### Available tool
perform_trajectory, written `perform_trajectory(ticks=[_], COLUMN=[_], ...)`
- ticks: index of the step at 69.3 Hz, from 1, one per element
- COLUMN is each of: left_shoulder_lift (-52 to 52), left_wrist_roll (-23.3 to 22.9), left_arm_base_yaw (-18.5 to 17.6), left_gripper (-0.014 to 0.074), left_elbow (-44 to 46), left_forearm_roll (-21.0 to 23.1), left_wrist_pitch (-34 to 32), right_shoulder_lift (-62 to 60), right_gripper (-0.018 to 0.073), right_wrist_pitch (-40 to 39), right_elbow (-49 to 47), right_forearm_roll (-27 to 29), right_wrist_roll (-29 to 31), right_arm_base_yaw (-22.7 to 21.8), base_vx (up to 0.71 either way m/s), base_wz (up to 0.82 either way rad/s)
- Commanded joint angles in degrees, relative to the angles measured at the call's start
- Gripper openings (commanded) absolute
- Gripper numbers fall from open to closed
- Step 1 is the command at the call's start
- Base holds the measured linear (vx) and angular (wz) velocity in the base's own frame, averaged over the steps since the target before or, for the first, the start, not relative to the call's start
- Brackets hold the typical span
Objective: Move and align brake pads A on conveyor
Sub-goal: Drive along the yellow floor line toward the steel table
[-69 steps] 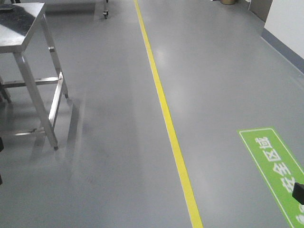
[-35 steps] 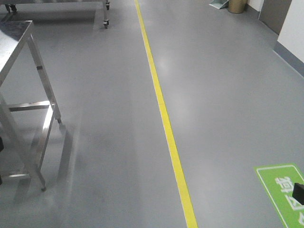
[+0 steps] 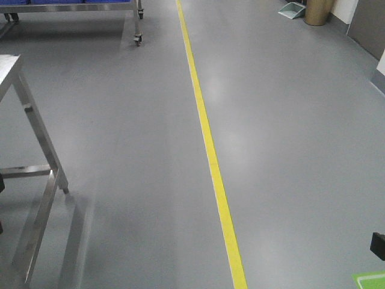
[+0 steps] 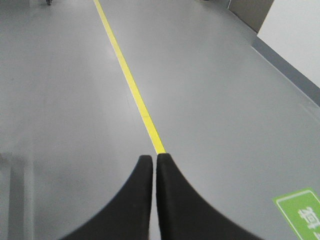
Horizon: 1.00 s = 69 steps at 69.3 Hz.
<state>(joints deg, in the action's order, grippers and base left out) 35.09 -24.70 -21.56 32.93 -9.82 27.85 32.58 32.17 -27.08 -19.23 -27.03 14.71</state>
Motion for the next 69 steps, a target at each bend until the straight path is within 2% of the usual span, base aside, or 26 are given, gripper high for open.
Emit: perform_trajectory(ticks=[1,69], left_shoulder_lift=[0.0,0.0], left_wrist_roll=[0.1,0.1], left_arm_base_yaw=[-0.4,-0.4], left_gripper=[-0.0007,-0.0007], left_elbow=[1.2,1.2], left_forearm_roll=[-0.4,-0.4], left_wrist_pitch=[-3.8,-3.8], right_shoulder_lift=[0.2,0.2], right_gripper=[-0.001,-0.001], right_wrist_pitch=[-3.3,-3.3], right_elbow=[-1.4,-1.4], right_forearm_roll=[-1.2,-1.2], right_wrist_roll=[0.3,0.3], right_arm_base_yaw=[-0.4,-0.4], base_vx=[0.6,0.59], base_wz=[0.03,0.05])
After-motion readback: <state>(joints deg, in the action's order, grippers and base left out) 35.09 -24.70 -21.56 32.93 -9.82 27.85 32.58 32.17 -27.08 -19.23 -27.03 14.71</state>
